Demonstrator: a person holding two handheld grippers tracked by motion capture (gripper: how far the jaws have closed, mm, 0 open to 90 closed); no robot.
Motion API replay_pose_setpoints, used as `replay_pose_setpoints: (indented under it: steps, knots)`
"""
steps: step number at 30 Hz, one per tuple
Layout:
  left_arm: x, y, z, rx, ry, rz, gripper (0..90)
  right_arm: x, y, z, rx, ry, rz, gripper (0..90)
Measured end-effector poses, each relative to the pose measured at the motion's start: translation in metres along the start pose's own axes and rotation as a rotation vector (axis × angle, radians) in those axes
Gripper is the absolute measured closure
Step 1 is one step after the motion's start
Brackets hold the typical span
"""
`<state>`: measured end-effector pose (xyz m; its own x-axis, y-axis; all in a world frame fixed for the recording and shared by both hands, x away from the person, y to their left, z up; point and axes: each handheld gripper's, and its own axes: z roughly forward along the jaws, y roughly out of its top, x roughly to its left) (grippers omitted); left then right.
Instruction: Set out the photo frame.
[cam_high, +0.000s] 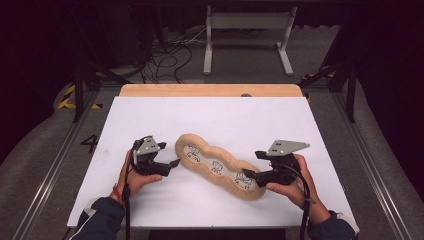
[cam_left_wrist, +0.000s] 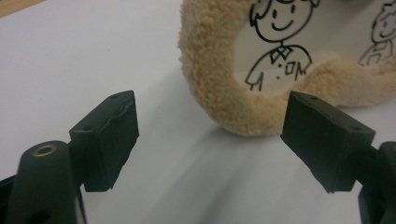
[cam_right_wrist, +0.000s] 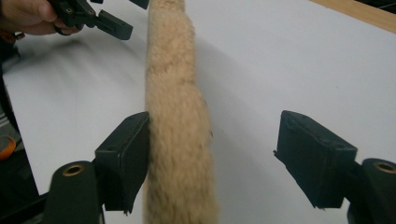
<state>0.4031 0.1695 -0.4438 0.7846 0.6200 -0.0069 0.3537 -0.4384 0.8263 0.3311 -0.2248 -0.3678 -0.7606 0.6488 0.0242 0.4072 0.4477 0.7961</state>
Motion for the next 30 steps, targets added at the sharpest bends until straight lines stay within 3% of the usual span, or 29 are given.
replay_pose_setpoints:
  steps: [2,9,10,12,14,16,19,22,25,26,30]
  knots:
    - [0.001,0.003,0.009,0.010,0.007,0.009,19.1,0.002,-0.014,-0.008,-0.038,-0.033,0.043,25.8]
    - [0.005,0.013,0.022,0.005,-0.032,-0.003,21.3,0.010,-0.045,-0.020,-0.041,-0.061,0.096,30.2]
    - [0.005,0.015,0.024,0.009,-0.046,0.011,22.7,0.011,-0.049,-0.020,-0.036,-0.061,0.113,31.9]
    - [0.004,0.020,0.027,-0.010,-0.082,-0.013,22.3,0.012,-0.057,-0.018,-0.043,-0.055,0.173,35.7]
    - [0.003,0.024,0.031,-0.012,-0.097,0.000,26.5,0.011,-0.060,-0.018,-0.057,-0.043,0.193,38.8]
    - [0.002,0.026,0.034,-0.018,-0.140,0.017,29.6,0.012,-0.061,-0.017,-0.060,-0.029,0.215,42.9]
    - [-0.001,0.027,0.033,-0.002,-0.130,0.028,31.0,0.016,-0.063,-0.016,-0.068,-0.040,0.216,48.6]
    - [0.005,0.024,0.030,-0.014,-0.157,0.006,37.6,0.020,-0.062,-0.015,-0.066,-0.077,0.204,50.5]
    - [0.006,0.023,0.029,-0.018,-0.157,-0.004,40.3,0.023,-0.061,-0.015,-0.064,-0.097,0.202,51.2]
    - [0.006,0.023,0.028,-0.015,-0.155,0.012,41.1,0.025,-0.061,-0.015,-0.067,-0.107,0.200,52.6]
    - [0.005,0.019,0.021,-0.014,-0.159,0.007,47.7,0.025,-0.064,-0.010,-0.083,-0.134,0.180,62.1]
